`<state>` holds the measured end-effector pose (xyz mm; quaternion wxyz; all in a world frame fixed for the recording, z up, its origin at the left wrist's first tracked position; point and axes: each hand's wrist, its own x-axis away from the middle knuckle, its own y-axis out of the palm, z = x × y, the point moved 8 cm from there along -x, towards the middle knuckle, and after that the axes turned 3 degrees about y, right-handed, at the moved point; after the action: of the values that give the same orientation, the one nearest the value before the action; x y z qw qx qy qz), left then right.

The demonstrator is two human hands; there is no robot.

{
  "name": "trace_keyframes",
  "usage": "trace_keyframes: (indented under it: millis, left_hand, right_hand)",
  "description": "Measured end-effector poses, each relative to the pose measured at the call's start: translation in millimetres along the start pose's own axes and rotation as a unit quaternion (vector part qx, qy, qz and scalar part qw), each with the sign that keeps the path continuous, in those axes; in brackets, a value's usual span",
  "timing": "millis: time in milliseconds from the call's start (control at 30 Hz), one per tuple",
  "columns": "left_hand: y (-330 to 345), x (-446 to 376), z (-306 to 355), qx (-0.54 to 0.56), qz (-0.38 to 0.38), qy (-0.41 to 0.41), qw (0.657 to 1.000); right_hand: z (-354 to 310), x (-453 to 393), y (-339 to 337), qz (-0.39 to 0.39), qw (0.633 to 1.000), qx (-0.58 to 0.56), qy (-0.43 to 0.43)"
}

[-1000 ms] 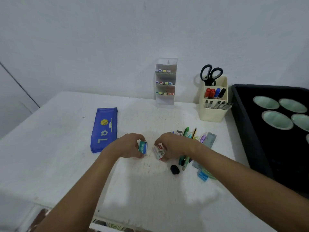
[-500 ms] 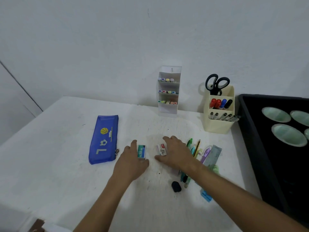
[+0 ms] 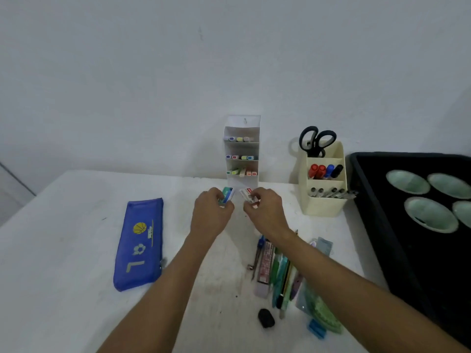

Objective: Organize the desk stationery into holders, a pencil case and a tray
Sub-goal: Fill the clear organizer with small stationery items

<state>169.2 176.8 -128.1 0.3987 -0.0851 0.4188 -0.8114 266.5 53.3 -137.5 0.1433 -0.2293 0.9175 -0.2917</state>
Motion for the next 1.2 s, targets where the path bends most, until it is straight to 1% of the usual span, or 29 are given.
trace_keyframes:
  millis: [133, 267, 400, 467, 600, 667, 800, 933, 1200]
  left_hand:
    - [20.3, -31.5, 11.0, 0.004, -0.001, 0.016, 1.000]
    - [31.9, -42.3, 12.5, 0.020, -0.003, 0.049, 0.999]
    - [42.6, -47.6, 8.3, 0.037, -0.014, 0.079, 0.996]
    - [45.5, -49.5, 5.5, 0.036, -0.015, 0.092, 0.995]
    - [47.6, -49.9, -0.1, 0.038, -0.010, 0.103, 0.994]
    - [49.7, -49.3, -1.0, 0.028, -0.014, 0.109, 0.994]
    - [52.2, -49.3, 0.8, 0.003, -0.029, 0.129, 0.991]
    - [52.4, -51.5, 0.2, -0.016, -0.023, 0.129, 0.991]
    - [55.6, -53.4, 7.9, -0.088, -0.032, 0.141, 0.985]
  right_hand:
    - [6.1, -20.7, 9.7, 0.023, 0.999, -0.026, 0.025]
    - [16.5, -31.6, 19.2, 0.064, 0.997, -0.034, 0.025]
    - [25.2, -35.8, 26.9, 0.087, 0.995, -0.036, 0.040]
    - [24.9, -35.7, 28.2, 0.082, 0.996, -0.023, 0.041]
    - [22.0, -36.8, 33.6, 0.058, 0.997, 0.056, 0.000]
    - [22.4, -37.3, 30.8, 0.060, 0.996, 0.073, -0.004]
    - [23.1, -37.7, 24.9, 0.037, 0.996, 0.079, -0.004]
    - [20.9, -40.6, 23.8, 0.013, 0.998, 0.063, -0.003]
    - [21.3, -46.7, 23.1, 0.019, 0.996, 0.088, 0.000]
